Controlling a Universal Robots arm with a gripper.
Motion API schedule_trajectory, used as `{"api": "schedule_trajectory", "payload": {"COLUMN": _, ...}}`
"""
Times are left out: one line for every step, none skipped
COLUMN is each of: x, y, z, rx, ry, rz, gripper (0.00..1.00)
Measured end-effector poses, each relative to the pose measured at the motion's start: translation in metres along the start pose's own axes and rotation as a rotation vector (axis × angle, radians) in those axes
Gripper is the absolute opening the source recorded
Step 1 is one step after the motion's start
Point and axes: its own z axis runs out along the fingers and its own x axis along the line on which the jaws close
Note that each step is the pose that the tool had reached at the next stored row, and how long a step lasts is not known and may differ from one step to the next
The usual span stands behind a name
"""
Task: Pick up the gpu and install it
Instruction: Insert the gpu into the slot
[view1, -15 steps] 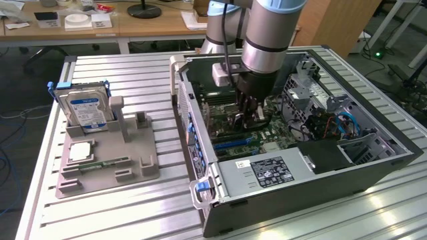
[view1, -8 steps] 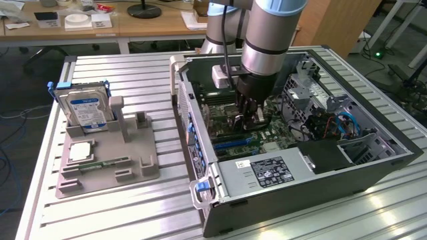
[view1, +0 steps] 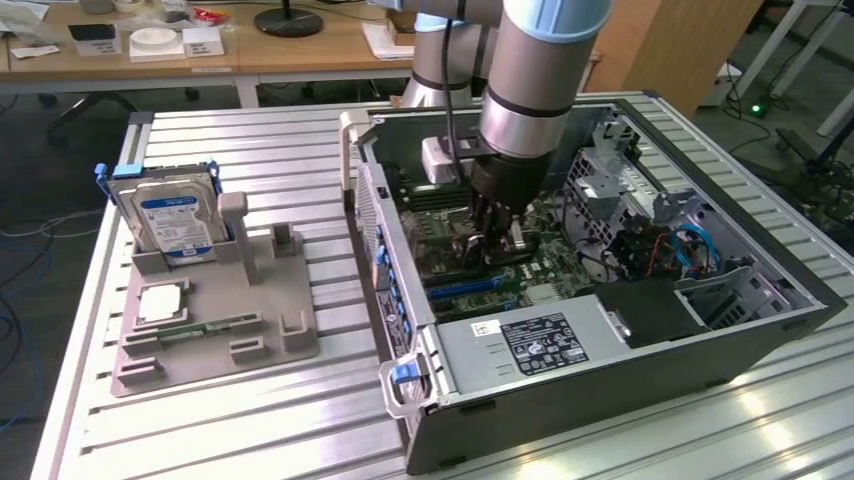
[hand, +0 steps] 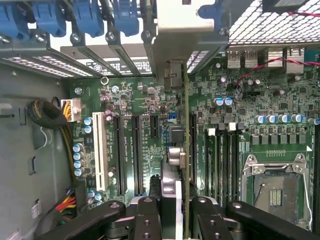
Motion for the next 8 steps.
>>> {"api": "schedule_trajectory", "payload": {"x": 0.000, "y": 0.0005, "z": 0.0007, "rx": 0.0001, "ry": -0.0002, "rz": 0.000, "gripper": 0.28}}
{"api": "schedule_trajectory", "payload": {"x": 0.000, "y": 0.0005, "z": 0.0017, "rx": 0.0001, "ry": -0.0003, "rz": 0.000, "gripper": 0.28}}
{"api": "schedule_trajectory", "payload": {"x": 0.000, "y": 0.0005, "z": 0.0032, "rx": 0.0000, "ry": -0.0001, "rz": 0.000, "gripper": 0.28}}
{"api": "schedule_trajectory", "payload": {"x": 0.000, "y": 0.0006, "z": 0.0050, "rx": 0.0000, "ry": -0.0001, "rz": 0.000, "gripper": 0.28}}
{"api": "schedule_trajectory", "payload": {"x": 0.000, "y": 0.0006, "z": 0.0069, "rx": 0.0000, "ry": -0.0002, "rz": 0.000, "gripper": 0.28}}
{"api": "schedule_trajectory", "payload": {"x": 0.000, "y": 0.0006, "z": 0.0088, "rx": 0.0001, "ry": -0.0003, "rz": 0.000, "gripper": 0.28}}
{"api": "schedule_trajectory", "payload": {"x": 0.000, "y": 0.0006, "z": 0.0105, "rx": 0.0001, "ry": -0.0002, "rz": 0.000, "gripper": 0.28}}
{"api": "schedule_trajectory", "payload": {"x": 0.000, "y": 0.0007, "z": 0.0122, "rx": 0.0000, "ry": -0.0002, "rz": 0.000, "gripper": 0.28}}
